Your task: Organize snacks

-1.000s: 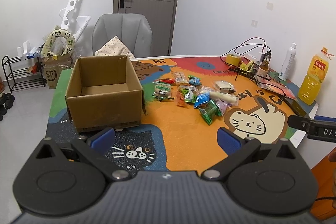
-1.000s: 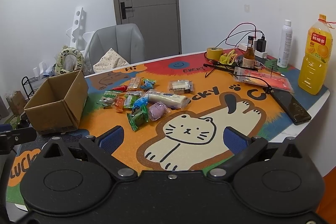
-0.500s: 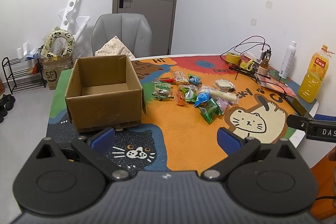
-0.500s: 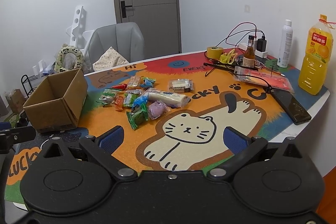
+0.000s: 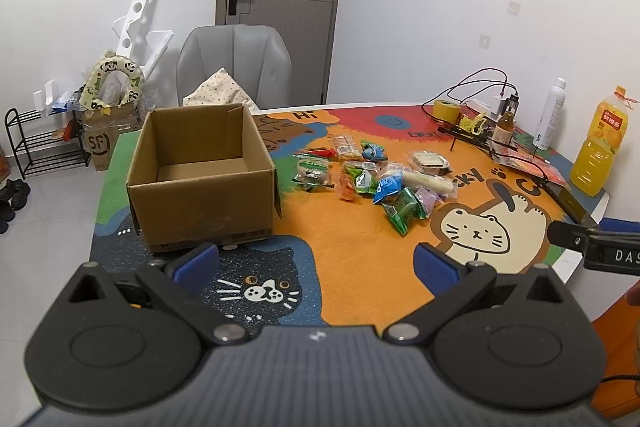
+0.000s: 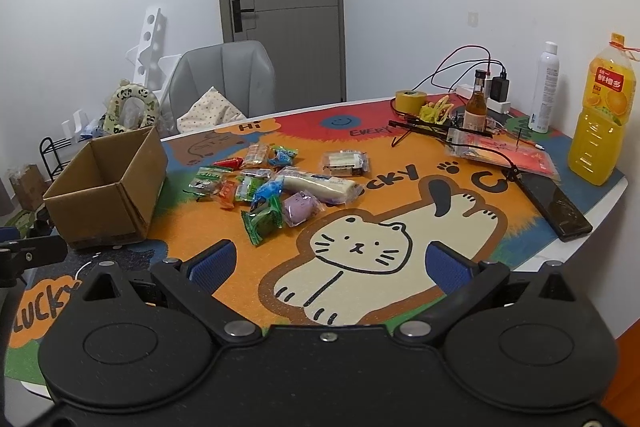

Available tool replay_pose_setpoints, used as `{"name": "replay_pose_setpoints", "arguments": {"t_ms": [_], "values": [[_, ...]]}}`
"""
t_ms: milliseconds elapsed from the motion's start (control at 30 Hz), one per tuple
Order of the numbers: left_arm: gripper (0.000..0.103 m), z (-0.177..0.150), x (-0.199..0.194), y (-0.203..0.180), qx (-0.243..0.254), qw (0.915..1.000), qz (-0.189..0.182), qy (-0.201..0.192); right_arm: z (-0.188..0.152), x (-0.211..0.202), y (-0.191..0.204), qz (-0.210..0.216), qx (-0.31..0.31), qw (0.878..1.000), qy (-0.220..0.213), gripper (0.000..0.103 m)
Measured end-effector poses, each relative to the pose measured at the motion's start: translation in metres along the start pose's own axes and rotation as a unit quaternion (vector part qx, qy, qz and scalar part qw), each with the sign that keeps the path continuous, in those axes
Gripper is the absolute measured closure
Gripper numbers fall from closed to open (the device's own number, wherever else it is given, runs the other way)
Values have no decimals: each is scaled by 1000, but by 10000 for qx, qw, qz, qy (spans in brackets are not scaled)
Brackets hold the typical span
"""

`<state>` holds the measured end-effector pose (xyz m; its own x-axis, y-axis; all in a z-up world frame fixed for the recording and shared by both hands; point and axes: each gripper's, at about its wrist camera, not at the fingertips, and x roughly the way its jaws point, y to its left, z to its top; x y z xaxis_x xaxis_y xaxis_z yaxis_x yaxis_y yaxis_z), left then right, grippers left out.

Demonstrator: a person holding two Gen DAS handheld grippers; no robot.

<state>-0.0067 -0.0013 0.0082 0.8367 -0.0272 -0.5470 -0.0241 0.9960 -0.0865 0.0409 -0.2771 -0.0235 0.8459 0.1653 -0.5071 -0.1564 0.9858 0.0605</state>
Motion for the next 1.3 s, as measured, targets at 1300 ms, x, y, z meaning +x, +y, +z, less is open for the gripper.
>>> {"name": "replay_pose_setpoints", "arguments": {"t_ms": [1300], "values": [[0,28,94,-19,-209,9978,-452,431,8,78,-34,319,363,9979,437,5]]}}
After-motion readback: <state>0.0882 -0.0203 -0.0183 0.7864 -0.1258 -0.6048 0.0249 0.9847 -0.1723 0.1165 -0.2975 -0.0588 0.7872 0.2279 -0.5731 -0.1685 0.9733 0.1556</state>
